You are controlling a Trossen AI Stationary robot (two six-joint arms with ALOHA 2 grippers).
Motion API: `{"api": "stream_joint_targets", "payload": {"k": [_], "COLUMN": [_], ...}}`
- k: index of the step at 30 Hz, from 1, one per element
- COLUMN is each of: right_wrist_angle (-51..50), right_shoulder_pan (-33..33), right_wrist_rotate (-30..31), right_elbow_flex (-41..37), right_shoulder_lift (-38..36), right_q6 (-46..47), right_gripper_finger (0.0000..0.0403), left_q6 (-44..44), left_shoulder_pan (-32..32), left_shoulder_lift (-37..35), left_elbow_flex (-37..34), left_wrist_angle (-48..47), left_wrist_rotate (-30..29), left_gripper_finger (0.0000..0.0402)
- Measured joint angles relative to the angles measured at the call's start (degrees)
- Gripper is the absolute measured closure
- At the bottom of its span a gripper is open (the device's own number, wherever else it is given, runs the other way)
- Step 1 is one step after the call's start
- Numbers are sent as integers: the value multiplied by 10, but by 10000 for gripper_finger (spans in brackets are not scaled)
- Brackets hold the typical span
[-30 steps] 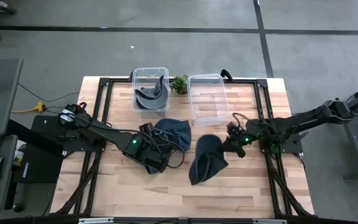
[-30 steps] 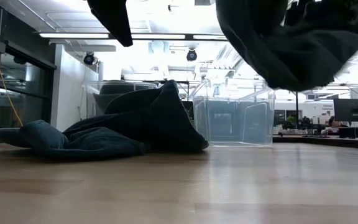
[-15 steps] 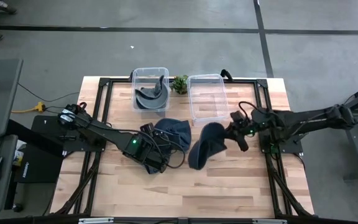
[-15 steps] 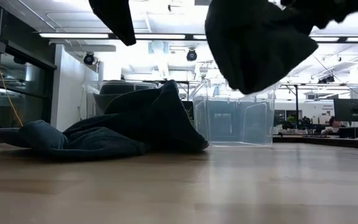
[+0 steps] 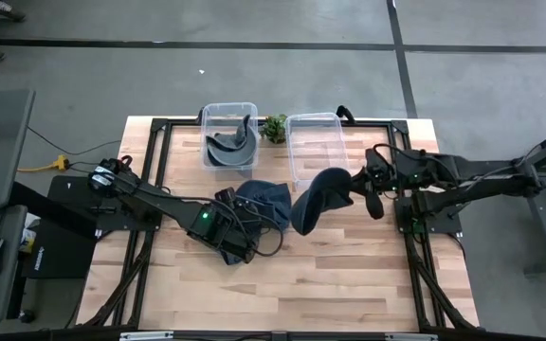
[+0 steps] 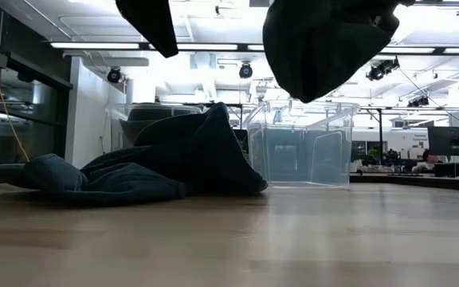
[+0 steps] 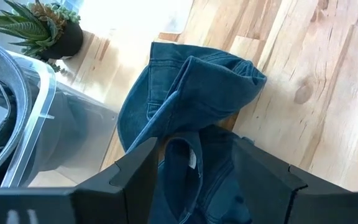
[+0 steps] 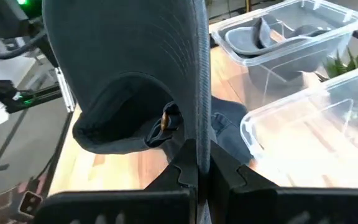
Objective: Pick & Place hat
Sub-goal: Put the bottom blue cap into the right transparent bin
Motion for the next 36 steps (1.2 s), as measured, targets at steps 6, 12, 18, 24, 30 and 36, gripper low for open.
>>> {"api": "stream_joint_targets", "payload": {"k": [6,12,18,24,30,36], "right_wrist_angle": [-22,-21,-18,-14,-14,-14], "right_shoulder_pan": [-1,-31,-77,-98,-102,-102], "right_wrist_rotate": [55,21,-20,-36,-37,-23], "right_elbow_flex": [0,0,0,0,0,2], "right_shoulder_lift": [0,0,0,0,0,0], "right_q6": [9,42,39,33,25,-3], "right_gripper_finger": [402,402,402,402,401,401], "left_q6": [0,4,5,50,151,170], "left_shoulder_pan": [0,0,0,35,80,96], "left_shoulder_lift": [0,0,0,0,0,0], "left_elbow_flex": [0,0,0,0,0,0], "left_wrist_angle": [1,1,14,130,279,289], "left_wrist_rotate": [-3,-8,-103,-197,-173,-77], "left_gripper_finger": [202,202,202,202,202,202]}}
